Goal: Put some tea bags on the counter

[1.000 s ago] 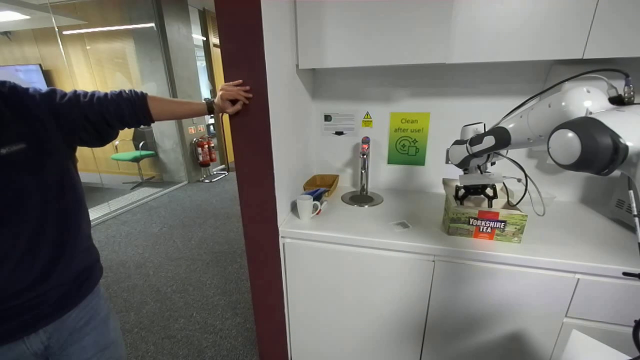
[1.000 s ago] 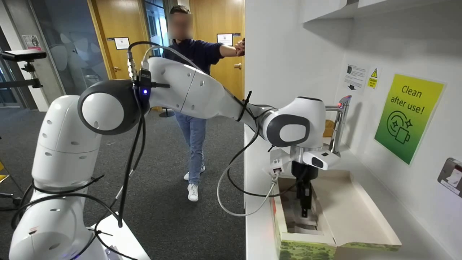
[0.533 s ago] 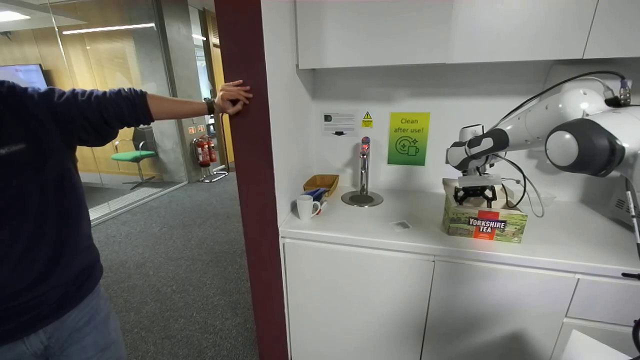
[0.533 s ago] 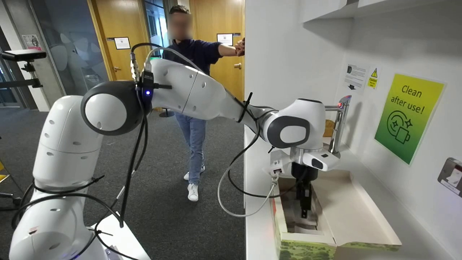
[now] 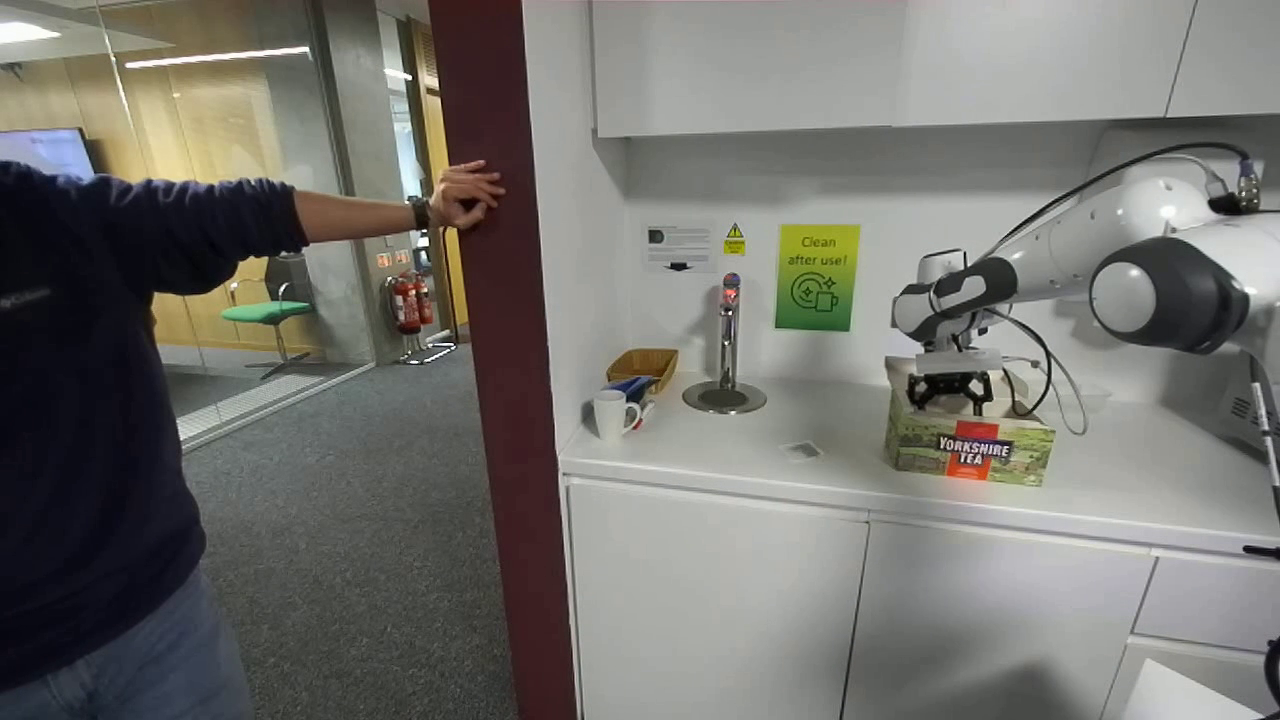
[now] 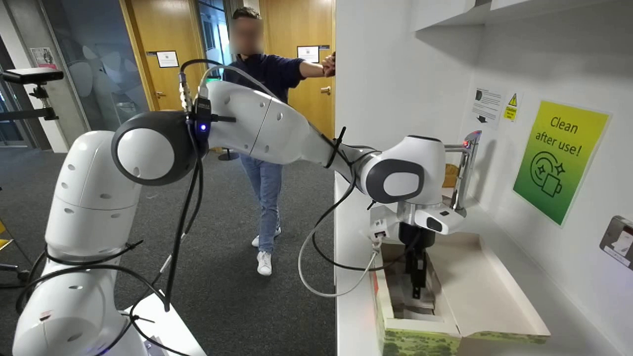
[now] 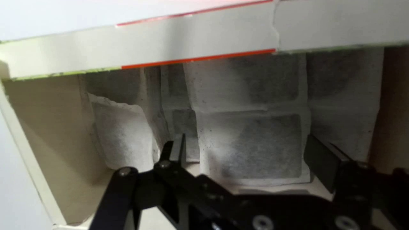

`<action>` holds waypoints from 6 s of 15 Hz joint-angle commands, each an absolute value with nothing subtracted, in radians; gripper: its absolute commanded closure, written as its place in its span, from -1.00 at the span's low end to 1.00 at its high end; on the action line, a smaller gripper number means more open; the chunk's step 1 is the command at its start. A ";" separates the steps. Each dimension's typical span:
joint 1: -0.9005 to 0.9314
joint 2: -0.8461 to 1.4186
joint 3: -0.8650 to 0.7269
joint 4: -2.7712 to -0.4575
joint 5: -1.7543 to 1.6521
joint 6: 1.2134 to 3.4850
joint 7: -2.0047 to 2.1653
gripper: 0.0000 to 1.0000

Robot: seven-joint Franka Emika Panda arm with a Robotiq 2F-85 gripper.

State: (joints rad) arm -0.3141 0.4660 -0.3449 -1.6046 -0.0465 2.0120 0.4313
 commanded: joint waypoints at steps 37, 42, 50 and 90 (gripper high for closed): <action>-0.316 0.425 -0.338 -1.584 -0.018 2.009 0.424 0.91; -0.315 0.428 -0.338 -1.582 -0.020 2.006 0.427 -0.02; -0.317 0.430 -0.337 -1.578 -0.017 2.003 0.422 0.00; -0.156 0.339 -0.216 -1.530 -0.021 1.983 0.477 0.98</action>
